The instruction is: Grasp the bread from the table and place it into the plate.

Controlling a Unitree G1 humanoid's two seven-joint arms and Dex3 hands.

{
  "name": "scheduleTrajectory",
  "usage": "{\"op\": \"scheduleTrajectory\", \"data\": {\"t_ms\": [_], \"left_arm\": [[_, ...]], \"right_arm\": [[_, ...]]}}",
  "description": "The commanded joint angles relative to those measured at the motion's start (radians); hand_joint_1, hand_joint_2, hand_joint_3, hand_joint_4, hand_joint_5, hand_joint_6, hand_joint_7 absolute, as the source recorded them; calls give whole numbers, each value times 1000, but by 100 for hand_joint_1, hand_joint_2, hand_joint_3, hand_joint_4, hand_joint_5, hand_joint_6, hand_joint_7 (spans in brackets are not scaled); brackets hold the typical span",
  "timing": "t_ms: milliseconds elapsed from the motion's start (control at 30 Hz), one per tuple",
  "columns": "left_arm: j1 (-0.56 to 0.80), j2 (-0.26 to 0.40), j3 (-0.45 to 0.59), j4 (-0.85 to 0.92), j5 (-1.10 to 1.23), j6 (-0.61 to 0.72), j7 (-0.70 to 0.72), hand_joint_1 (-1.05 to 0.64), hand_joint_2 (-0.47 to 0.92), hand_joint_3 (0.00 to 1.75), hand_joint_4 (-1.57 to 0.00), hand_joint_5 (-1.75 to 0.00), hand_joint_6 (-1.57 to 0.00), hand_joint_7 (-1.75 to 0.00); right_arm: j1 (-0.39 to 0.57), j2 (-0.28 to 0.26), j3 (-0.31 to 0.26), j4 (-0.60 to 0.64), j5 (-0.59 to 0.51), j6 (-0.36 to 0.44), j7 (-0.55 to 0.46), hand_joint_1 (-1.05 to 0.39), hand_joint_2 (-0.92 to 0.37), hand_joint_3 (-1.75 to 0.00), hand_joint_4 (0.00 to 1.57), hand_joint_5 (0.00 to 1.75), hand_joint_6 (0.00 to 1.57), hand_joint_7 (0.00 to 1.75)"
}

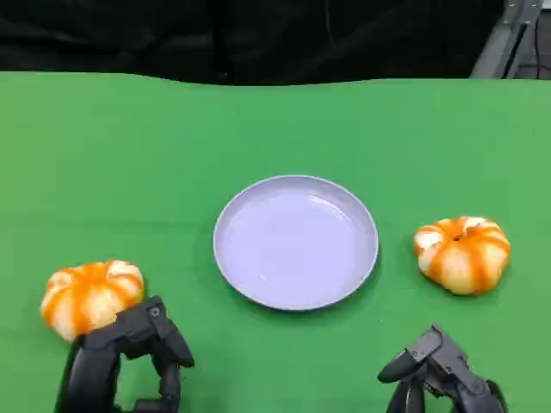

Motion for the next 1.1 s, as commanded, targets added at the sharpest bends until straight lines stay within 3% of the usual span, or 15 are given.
{"op": "scheduleTrajectory", "data": {"t_ms": [33,400,500,600,667,700,733,767,833,900,1100], "left_arm": [[0,11,6,-6,-8,-7,6,-18,17,170,-96,-171,-86,-150],[-3,14,9,-1,-10,-12,6,-19,17,170,-95,-172,-86,-150],[-9,24,24,2,29,-27,31,-16,16,171,-85,-174,-84,-150],[-13,26,44,0,92,-46,80,-8,21,160,-79,-153,-82,-123],[-14,26,45,4,105,-50,93,-7,22,158,-78,-149,-83,-117],[-5,47,64,-72,249,14,145,-7,22,158,-78,-149,-83,-117],[4,65,78,-141,376,76,189,-15,36,121,-55,-127,-62,-89],[12,80,88,-201,485,139,225,-24,58,73,-38,-106,-53,-56],[17,97,91,-276,616,241,258,-38,83,24,-24,-86,-48,-24],[22,104,79,-312,666,301,274,-44,90,11,-19,-81,-46,-15],[7,175,25,-449,855,582,160,-57,91,2,-1,-75,-37,-5]], "right_arm": [[4,-3,-10,-7,3,-8,-5,-14,-70,-139,62,175,40,175],[0,-3,-11,-6,-2,-15,-9,-13,-69,-142,64,175,41,175],[-1,-4,-12,-9,-19,-12,-17,-13,-69,-142,64,175,41,175],[2,-2,-12,-13,-21,-5,-17,-12,-69,-142,66,175,41,175],[2,-1,-12,-14,-21,-4,-17,-12,-69,-141,66,175,41,175],[3,0,-11,-14,-18,-7,-17,-12,-69,-141,66,175,41,175],[3,0,-10,-14,-14,-9,-15,-11,-69,-142,65,175,40,175],[2,0,-9,-13,-12,-12,-14,-11,-70,-142,65,175,40,175],[3,3,-7,-17,-12,-7,-15,-11,-70,-142,64,175,40,175],[4,5,-6,-19,-12,-4,-16,-11,-70,-142,63,175,40,175],[0,7,2,-18,-16,-11,-14,-11,-70,-143,63,175,40,175]]}}
